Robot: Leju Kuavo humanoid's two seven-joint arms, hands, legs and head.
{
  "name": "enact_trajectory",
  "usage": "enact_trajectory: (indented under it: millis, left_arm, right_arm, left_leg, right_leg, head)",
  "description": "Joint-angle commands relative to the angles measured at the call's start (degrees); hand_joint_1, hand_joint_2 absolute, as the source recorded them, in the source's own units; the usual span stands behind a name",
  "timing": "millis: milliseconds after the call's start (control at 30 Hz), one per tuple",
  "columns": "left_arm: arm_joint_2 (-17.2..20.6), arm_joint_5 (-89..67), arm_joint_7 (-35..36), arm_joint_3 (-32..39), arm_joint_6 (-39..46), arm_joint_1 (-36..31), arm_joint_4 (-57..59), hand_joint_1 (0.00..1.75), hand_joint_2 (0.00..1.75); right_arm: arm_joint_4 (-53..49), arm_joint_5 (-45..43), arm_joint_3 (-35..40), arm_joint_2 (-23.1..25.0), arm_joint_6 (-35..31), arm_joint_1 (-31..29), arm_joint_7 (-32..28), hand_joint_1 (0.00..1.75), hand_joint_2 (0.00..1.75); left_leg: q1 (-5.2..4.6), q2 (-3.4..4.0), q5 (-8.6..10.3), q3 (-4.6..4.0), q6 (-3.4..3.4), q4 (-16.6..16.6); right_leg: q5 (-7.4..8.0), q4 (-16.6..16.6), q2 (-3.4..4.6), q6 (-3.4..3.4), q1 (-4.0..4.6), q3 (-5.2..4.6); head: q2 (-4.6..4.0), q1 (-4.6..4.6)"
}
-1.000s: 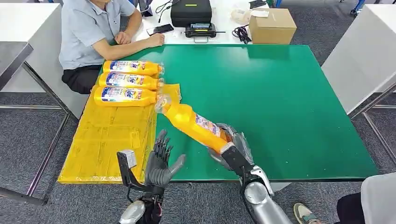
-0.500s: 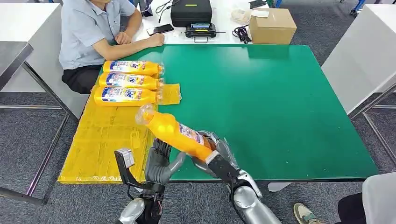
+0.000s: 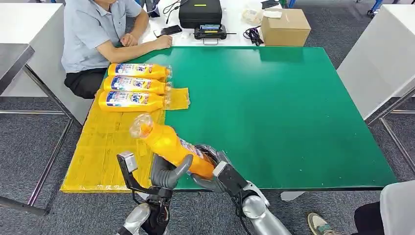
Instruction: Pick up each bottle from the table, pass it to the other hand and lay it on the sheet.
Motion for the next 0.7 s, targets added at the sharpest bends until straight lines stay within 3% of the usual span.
enact_trajectory:
  millis: [33,133,167,200,267,300,533,700]
  left_arm:
    - [0.9,-0.5,-0.8,-0.9,-0.1,-2.2,0.3,1.75,1.75]
    - [1.2,-1.4,-2.3,-1.3,-0.8,-1.8,-1.2,1.75,1.75]
    - [1.3,-1.8,-2.6,-1.5,-1.0,-1.8,-1.5,1.75,1.75]
    - [1.4,-2.7,-3.1,-1.8,-0.7,-1.8,-1.7,1.75,1.75]
    - [1.3,-3.6,-3.7,-1.8,0.0,-1.6,-1.9,1.75,1.75]
    - [1.4,-4.2,-4.1,-1.7,0.5,-1.5,-2.1,1.75,1.75]
    - [1.4,-4.6,-4.4,-1.7,0.9,-1.5,-2.1,1.75,1.75]
    - [1.6,-10.3,-7.2,-2.0,5.9,-2.0,-1.9,1.75,1.75]
  right_arm:
    - [3.2,-0.6,2.3,-0.6,1.2,-1.9,-0.3,1.75,1.75]
    - [4.3,-0.9,2.1,-0.5,1.2,-2.5,0.1,1.75,1.75]
    - [4.7,-0.9,2.0,-0.5,1.1,-2.6,0.1,1.62,1.75]
    - [5.4,-0.9,1.8,-0.4,1.1,-2.7,0.4,1.40,1.75]
    - [6.7,-0.8,1.5,-0.3,0.8,-2.9,0.8,0.12,1.75]
    - [7.7,-0.8,1.3,-0.1,0.5,-3.1,1.2,0.00,1.75]
    - [8.1,-0.7,1.2,0.0,0.2,-3.2,1.9,0.00,1.75]
    - [10.0,-0.1,0.1,0.3,-2.0,-3.4,2.4,0.00,1.75]
  left_leg:
    - [0.08,0.06,-0.08,0.18,-0.11,0.0]
    - [0.08,0.05,-0.08,0.18,-0.12,0.0]
    - [0.05,0.05,-0.05,0.12,-0.09,0.0]
    - [0.08,0.09,-0.10,0.23,-0.13,0.0]
    - [0.04,0.03,-0.02,0.11,-0.07,0.0]
    - [0.09,0.03,-0.08,0.22,-0.13,0.0]
    - [0.10,0.12,-0.12,0.25,-0.13,0.0]
    - [0.08,0.07,-0.09,0.26,-0.13,0.0]
  right_leg:
    - [-0.05,0.0,0.02,-0.13,0.09,0.19]
    - [-0.06,0.0,0.02,-0.15,0.09,0.18]
    - [-0.03,0.0,0.02,-0.11,0.06,0.12]
    - [-0.07,0.0,0.05,-0.16,0.09,0.21]
    - [-0.02,0.0,-0.01,-0.08,0.05,0.11]
    - [-0.06,-0.1,-0.01,-0.15,0.11,0.24]
    - [-0.06,-0.1,0.08,-0.16,0.11,0.26]
    - [-0.06,-0.1,0.04,-0.16,0.10,0.26]
  head:
    - [0.00,-0.02]
    - [0.00,-0.02]
    - [0.00,-0.02]
    - [0.00,0.00]
    - [0.00,-0.02]
    - [0.00,0.00]
    - [0.00,-0.02]
    - [0.00,-0.02]
